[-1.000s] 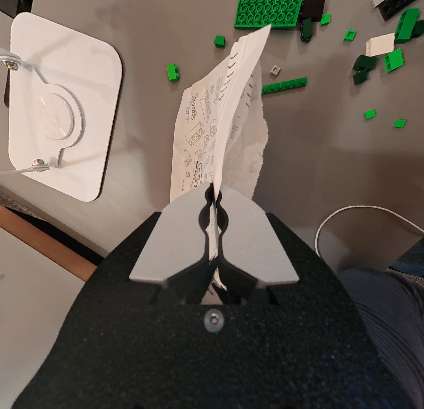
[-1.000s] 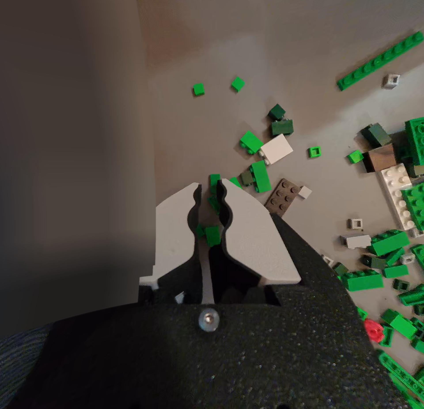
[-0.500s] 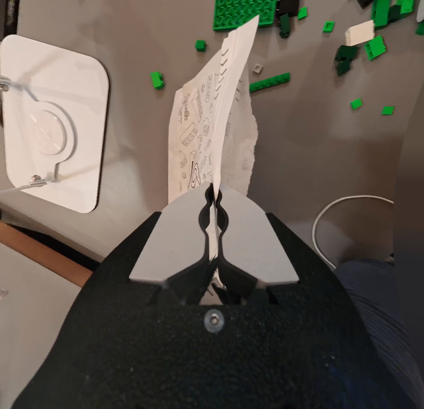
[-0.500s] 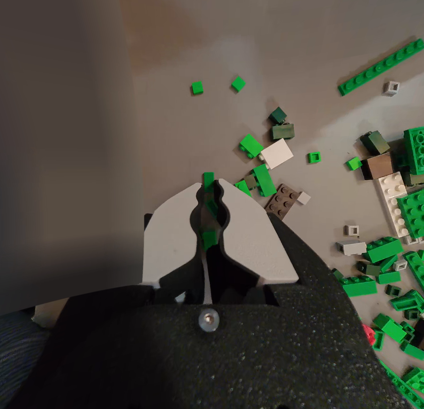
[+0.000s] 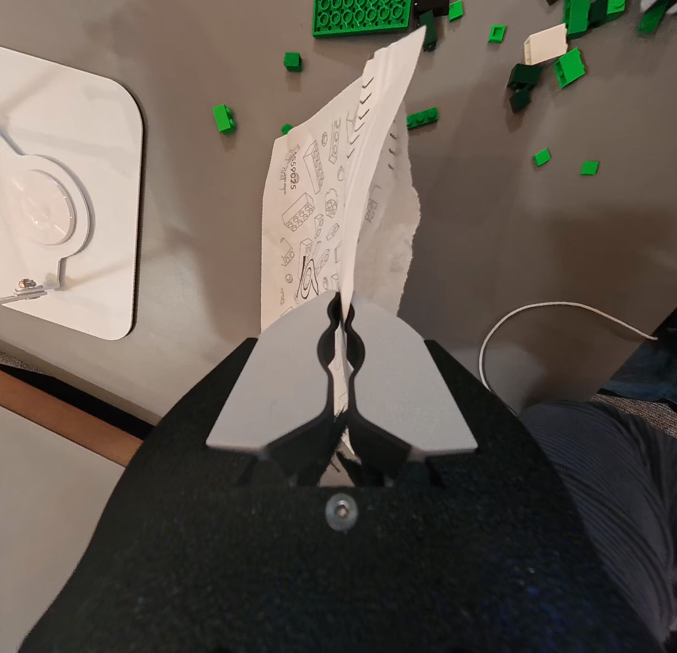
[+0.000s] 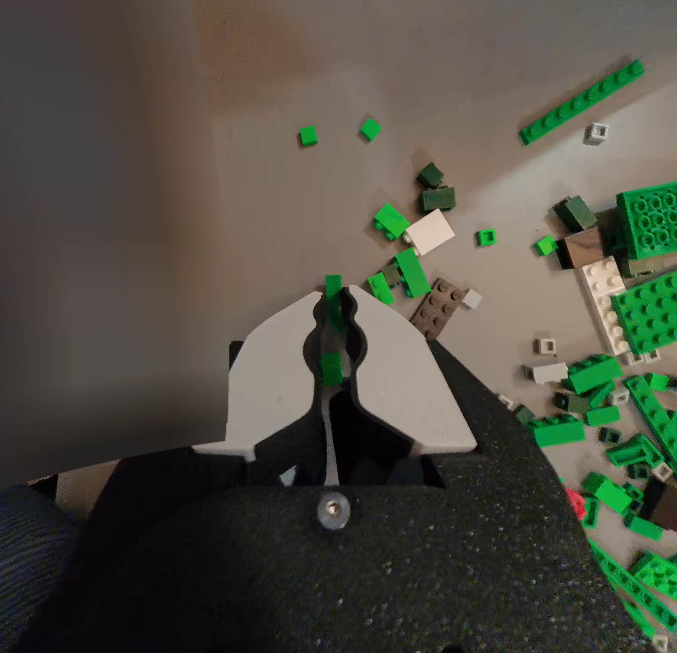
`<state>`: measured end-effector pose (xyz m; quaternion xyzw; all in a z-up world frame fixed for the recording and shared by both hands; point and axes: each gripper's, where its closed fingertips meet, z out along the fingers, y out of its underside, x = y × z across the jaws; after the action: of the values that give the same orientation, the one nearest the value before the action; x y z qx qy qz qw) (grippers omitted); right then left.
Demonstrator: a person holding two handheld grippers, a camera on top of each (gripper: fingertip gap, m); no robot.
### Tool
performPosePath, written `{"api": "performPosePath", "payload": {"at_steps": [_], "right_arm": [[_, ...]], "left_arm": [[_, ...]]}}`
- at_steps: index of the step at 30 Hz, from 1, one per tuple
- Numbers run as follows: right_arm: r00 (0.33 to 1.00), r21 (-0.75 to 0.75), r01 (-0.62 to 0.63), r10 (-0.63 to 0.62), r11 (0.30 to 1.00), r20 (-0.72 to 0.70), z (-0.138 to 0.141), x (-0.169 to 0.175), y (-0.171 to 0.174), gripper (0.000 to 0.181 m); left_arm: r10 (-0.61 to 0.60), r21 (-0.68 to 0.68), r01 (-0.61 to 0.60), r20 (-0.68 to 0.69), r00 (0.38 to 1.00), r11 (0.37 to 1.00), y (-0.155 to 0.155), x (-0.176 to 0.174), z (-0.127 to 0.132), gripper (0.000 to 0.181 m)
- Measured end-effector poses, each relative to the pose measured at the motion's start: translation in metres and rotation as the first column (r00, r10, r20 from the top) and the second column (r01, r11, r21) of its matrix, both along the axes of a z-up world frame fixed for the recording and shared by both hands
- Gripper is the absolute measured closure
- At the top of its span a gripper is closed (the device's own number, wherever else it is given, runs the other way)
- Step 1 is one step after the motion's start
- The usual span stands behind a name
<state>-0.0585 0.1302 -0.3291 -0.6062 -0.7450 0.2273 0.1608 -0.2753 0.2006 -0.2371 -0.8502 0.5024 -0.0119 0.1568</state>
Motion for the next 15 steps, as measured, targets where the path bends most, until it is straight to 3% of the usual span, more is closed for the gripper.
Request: {"api": "performPosePath", "payload": {"at_steps": [1, 15], "right_arm": [[1.000, -0.001, 0.005, -0.005, 1.000, -0.005, 0.002, 0.003, 0.001, 0.173], [0.999, -0.008, 0.034, -0.034, 0.999, 0.033, -0.001, 0.014, 0.004, 0.173]], "left_arm": [[0.000, 0.002, 0.000, -0.001, 1.000, 1.000, 0.000, 0.000, 0.000, 0.181], [0.002, 0.001, -0.002, 0.004, 1.000, 1.000, 0.000, 0.001, 0.001, 0.181]]}}
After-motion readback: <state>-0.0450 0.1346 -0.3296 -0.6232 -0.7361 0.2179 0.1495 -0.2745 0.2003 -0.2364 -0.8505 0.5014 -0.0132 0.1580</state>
